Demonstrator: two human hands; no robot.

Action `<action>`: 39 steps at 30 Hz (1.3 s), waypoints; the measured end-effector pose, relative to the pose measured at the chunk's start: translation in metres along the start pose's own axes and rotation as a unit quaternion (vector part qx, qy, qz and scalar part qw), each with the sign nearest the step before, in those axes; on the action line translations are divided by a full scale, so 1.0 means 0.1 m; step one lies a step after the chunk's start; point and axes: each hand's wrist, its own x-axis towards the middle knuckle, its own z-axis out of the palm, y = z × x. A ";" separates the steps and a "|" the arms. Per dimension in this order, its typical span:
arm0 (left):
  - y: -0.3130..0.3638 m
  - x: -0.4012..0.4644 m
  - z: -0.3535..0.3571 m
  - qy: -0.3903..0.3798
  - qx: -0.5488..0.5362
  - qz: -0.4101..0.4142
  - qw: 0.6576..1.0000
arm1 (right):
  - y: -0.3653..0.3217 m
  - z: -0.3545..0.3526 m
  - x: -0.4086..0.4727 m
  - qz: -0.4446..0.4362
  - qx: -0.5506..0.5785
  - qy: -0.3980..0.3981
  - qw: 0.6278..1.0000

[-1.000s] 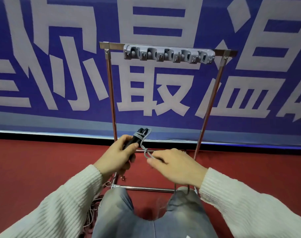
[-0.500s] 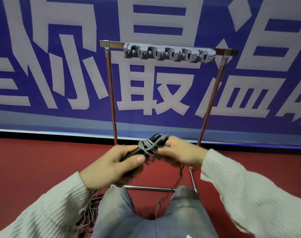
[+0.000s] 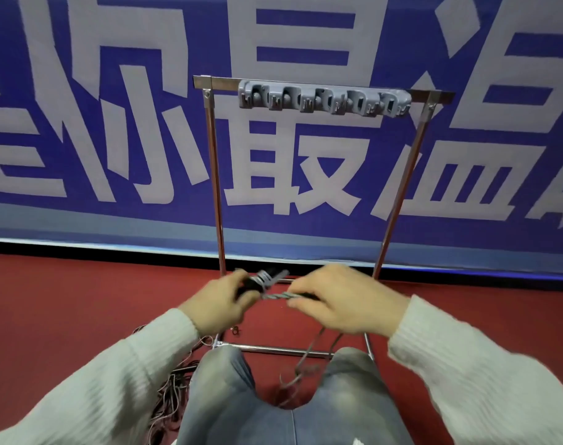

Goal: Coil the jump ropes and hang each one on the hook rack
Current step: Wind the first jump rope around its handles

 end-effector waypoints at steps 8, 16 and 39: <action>0.53 -0.45 0.02 -0.097 0.020 0.287 0.953 | 0.28 -0.30 0.20 0.018 0.333 -0.066 0.940; 0.30 -0.25 -0.03 0.117 -0.112 0.095 0.982 | 0.02 0.40 -0.07 0.114 0.354 -0.035 0.928; 0.23 -0.07 0.11 0.122 0.107 0.074 0.984 | -0.05 0.32 -0.08 0.041 0.042 -0.004 0.998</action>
